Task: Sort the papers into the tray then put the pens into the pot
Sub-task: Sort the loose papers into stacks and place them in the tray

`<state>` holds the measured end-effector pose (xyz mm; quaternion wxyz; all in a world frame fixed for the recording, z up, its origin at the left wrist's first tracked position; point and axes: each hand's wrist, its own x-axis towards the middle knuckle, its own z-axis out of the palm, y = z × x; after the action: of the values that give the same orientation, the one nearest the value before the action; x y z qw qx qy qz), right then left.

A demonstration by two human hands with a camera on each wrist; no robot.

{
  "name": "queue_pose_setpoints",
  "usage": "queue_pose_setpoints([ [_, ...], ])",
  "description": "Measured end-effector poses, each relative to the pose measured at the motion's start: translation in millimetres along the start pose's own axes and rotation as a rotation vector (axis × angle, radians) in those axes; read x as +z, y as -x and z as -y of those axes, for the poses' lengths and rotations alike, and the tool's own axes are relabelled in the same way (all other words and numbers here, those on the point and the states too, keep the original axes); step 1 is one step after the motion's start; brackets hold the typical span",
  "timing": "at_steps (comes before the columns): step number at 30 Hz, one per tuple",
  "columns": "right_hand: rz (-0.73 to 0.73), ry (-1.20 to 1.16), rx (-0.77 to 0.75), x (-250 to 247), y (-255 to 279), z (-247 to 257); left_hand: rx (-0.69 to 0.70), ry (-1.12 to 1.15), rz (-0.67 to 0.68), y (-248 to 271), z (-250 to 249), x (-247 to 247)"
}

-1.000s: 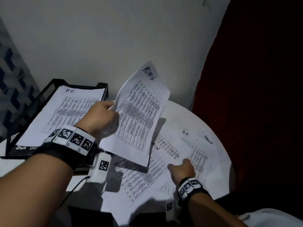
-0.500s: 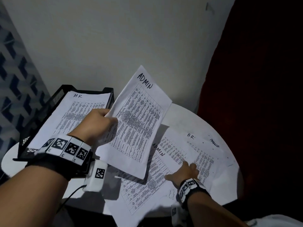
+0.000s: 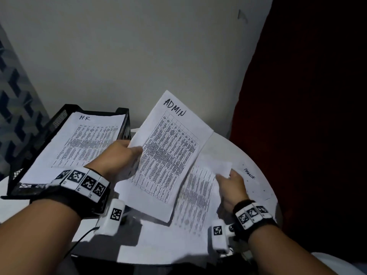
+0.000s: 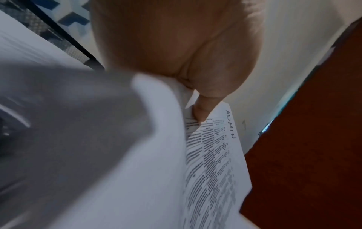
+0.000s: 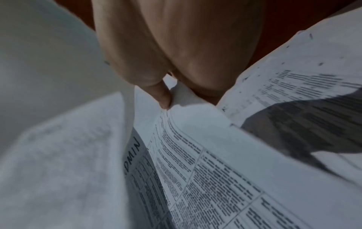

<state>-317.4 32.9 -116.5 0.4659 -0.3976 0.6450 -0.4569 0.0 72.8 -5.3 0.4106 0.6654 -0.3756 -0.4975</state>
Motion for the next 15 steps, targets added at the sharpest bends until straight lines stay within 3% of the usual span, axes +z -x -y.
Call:
queue_pose_setpoints([
  [3, 0.052, -0.29, 0.046, -16.1, 10.5, 30.7, -0.034, 0.107, 0.08, -3.6, 1.6, 20.2],
  [6, 0.076, -0.475, 0.1, -21.6, 22.5, 46.7, -0.01, 0.023, 0.124, -6.9, 2.5, 33.2],
  [9, 0.115, -0.549, 0.139, -17.7, 28.5, 50.1, -0.003, 0.003, 0.197, -9.1, 6.6, 43.3],
  [15, 0.057, -0.586, 0.198, -17.3, 17.1, 53.2, 0.03, -0.048, 0.119, -10.2, 7.9, 43.3],
])
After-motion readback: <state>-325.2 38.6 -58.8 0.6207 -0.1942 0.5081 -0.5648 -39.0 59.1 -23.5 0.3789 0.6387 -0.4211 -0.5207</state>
